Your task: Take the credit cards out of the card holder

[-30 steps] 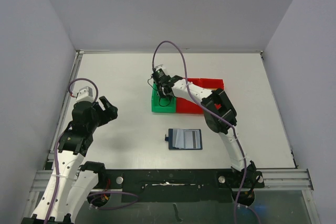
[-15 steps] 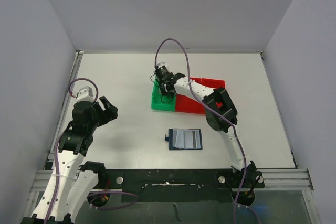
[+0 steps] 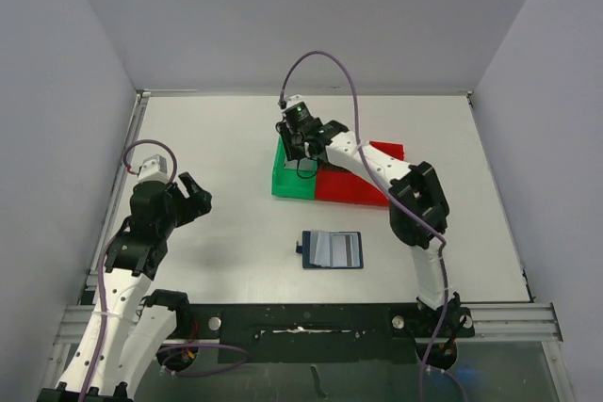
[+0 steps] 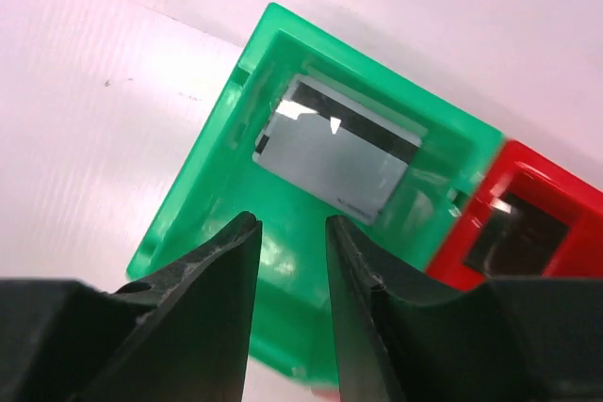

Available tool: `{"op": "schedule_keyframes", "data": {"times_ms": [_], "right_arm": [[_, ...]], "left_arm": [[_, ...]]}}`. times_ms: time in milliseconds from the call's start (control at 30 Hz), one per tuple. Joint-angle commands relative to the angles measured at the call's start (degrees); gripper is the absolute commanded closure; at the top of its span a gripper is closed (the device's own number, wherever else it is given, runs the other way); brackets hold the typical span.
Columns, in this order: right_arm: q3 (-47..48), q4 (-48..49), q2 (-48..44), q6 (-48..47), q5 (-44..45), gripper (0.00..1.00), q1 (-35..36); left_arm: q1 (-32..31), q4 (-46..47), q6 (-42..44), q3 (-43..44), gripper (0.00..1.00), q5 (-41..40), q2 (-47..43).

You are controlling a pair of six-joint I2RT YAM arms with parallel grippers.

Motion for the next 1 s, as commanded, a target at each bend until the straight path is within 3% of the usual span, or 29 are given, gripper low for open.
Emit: {"op": "schedule_keyframes", "data": {"times_ms": [0, 233, 367, 467, 533, 633, 733, 967], "right_arm": [[-8.5, 4.7, -15.7, 1.5, 2.2, 0.61, 0.2], [-35.2, 9.9, -39.9, 9.9, 6.8, 0.42, -2.2], [-49.2, 11.1, -52.0, 16.5, 3.5, 0.34, -6.4], [-57.1, 10.0, -58.5, 21.2, -1.0, 0.29, -9.7], [-63.3, 11.0, -62.7, 25.0, -3.3, 0.25, -10.6], [-69.6, 11.7, -66.4, 29.0, -7.7, 0.26, -11.2], [-74.9, 12.9, -69.4, 31.8, -11.4, 0.34, -11.5], [-82.7, 15.9, -78.0, 34.8, -16.2, 0.51, -12.1]], "left_arm": [[0.3, 3.2, 0.9, 0.3, 0.28, 1.7, -0.6], [0.2, 7.2, 0.9, -1.4, 0.27, 11.0, 1.3], [-1.2, 14.3, -6.0, -4.0, 0.30, 21.9, 3.6], [-7.8, 17.4, -10.3, -4.4, 0.32, 20.2, 5.8], [-17.1, 19.3, -13.3, -3.6, 0.32, 14.9, 7.7], [-31.5, 22.4, -16.6, -1.3, 0.33, 6.0, 13.6], [-41.9, 24.3, -19.0, 2.8, 0.34, -1.0, 21.4], [-50.4, 34.9, -23.5, 8.1, 0.46, -0.2, 39.5]]}}
